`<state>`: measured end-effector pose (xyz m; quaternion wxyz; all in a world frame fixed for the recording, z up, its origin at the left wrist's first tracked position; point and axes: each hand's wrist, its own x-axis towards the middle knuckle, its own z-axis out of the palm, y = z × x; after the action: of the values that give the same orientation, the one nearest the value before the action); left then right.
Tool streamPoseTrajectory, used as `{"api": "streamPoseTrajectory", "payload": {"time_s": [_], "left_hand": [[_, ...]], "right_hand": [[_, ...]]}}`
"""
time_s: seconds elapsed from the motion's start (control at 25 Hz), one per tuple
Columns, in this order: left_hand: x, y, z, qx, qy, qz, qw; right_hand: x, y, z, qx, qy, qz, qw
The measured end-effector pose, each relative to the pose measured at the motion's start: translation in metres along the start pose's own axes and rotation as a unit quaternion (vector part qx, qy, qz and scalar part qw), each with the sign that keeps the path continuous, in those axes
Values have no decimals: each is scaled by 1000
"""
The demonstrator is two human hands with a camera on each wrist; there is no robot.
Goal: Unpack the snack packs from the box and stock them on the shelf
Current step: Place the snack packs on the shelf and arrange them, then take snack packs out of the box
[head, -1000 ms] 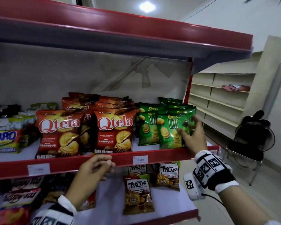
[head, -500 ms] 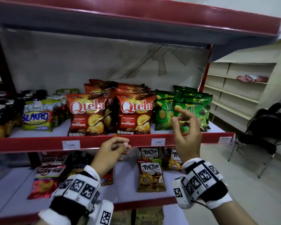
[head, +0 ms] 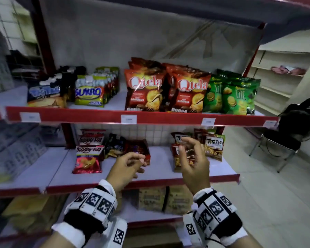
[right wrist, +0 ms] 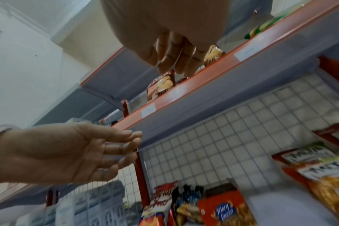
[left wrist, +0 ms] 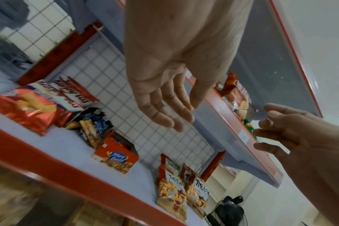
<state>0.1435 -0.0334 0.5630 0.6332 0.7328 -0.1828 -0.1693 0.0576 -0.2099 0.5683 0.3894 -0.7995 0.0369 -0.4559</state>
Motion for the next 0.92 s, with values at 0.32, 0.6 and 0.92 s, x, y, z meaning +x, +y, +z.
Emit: {"api": "streamPoseTrajectory", "payload": {"time_s": [0.32,0.6,0.92], "left_hand": [[-33,-121,-30,-16,35,-102,994],[-44,-232,-14,-34,67,-224,972],[-49,-394,9,-35,165,-360,917]], "right_hand": [[-114,23,39,-8,-237,135,962],[-185,97,81,-77,-435,242,864],[-288,220,154,-118,-621,307,711]]}}
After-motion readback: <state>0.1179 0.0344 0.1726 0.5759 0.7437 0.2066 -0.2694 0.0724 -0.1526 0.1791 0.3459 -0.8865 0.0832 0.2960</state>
